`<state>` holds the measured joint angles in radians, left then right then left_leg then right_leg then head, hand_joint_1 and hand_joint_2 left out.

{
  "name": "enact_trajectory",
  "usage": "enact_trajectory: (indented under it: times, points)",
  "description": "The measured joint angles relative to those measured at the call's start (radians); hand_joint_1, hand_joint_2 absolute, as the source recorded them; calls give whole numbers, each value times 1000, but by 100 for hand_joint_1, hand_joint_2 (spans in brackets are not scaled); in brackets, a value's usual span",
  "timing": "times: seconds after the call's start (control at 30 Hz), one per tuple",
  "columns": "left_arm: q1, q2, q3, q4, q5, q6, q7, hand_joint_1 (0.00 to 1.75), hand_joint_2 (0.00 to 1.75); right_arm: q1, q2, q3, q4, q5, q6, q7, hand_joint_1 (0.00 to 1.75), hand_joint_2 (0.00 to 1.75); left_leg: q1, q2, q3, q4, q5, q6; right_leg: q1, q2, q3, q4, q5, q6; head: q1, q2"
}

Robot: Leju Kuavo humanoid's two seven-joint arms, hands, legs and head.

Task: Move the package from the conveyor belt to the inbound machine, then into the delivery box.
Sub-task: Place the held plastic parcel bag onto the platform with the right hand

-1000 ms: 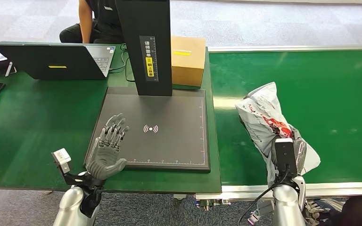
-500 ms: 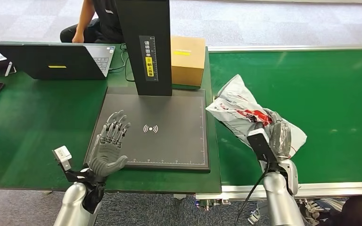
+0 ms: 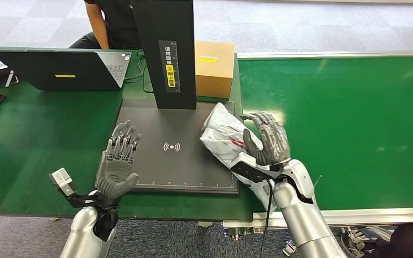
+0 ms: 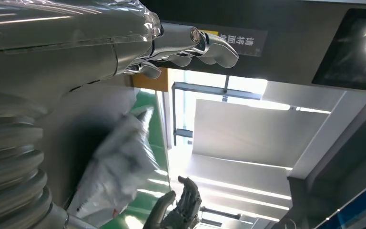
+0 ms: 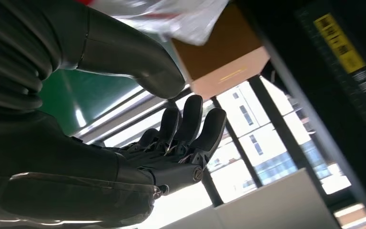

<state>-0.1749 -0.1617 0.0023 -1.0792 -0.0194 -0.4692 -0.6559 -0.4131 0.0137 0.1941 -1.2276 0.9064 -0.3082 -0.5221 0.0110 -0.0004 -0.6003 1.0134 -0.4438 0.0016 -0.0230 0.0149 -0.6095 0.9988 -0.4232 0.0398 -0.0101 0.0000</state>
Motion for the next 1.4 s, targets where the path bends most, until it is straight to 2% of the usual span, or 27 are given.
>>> enact_trajectory:
  times: [0.17, 0.37, 0.5, 0.63, 0.73, 0.87, 0.93, 1.0, 1.1, 1.27, 1.33, 1.4]
  points:
    - [-14, 3, -11, 8, 16, 8, -10, 0, 175, -82, -8, 169, 50, 15, 15, 3, 175, 175, 0, 0, 0, 0, 1, -1, 0, 0, 0, 1, 0, 0, 0, 0]
    - [-14, 5, -24, 15, 24, 12, -8, 0, 175, -170, -8, 307, 178, -16, 18, -15, 175, 175, 0, 0, 0, 0, 1, 0, 0, 0, 0, 1, 0, 0, 0, 0]
    - [-4, 7, -25, 15, 29, 17, 2, 0, 175, -192, -7, 339, 236, -113, 8, -1, 0, 175, 0, -1, 0, 0, 1, 0, 0, 0, 0, 1, 0, 0, 0, 0]
    - [23, 10, -24, 1, 33, 31, 23, 0, 175, -169, -10, 326, 247, -253, -71, 29, 0, 175, 0, -1, 0, 0, 1, 0, 0, -1, -1, 1, 0, 0, 0, 0]
    - [45, 13, -23, -15, 35, 36, 35, 0, 175, -98, -20, 275, 193, -313, -200, 14, 0, 175, 0, -2, 0, 0, 1, 0, 0, -2, -1, 1, -1, -1, 0, 0]
    - [53, 17, -23, -26, 36, 29, 47, 0, 175, 33, -33, 193, 40, -342, -336, -94, 0, 175, 0, -3, -1, 0, 0, -1, 0, -2, -1, 1, -1, -1, 0, 0]
    - [49, 17, -25, -27, 36, 24, 48, 0, 175, 87, -40, 162, -47, -351, -370, -150, 0, 175, 0, -2, -1, 0, 0, -1, 0, -2, -1, 1, -1, -1, 0, 0]
    - [46, 18, -27, -27, 37, 23, 48, 0, 175, 125, -44, 136, -117, -365, -376, -164, 0, 175, 0, -2, -1, 0, 0, -1, 0, -2, -2, 1, -1, -1, 0, 0]
    - [47, 18, -27, -29, 38, 27, 48, 0, 175, 159, -45, 88, -181, -394, -311, -85, 0, 175, 0, -2, -1, 0, 0, -1, 0, -2, -1, 1, -1, -2, 0, 0]
    - [70, 18, -25, -49, 28, 34, 49, 0, 175, 167, -34, -22, -149, -415, -17, 272, 0, 175, 0, -2, -1, 0, 1, -1, 0, -2, -1, 1, -1, -1, 0, 0]
    - [78, 18, -22, -53, 15, 32, 51, 0, 175, 165, -28, -72, -90, -402, 68, 352, 0, 175, 0, -3, -1, 0, 1, -1, 0, -2, -1, 1, 0, -1, 0, 0]
    - [82, 17, -20, -54, 5, 28, 55, 0, 175, 163, -23, -114, -30, -387, 118, 390, 0, 175, 0, -3, -1, 0, 1, -1, 0, -2, -1, 1, 0, -2, 0, 0]
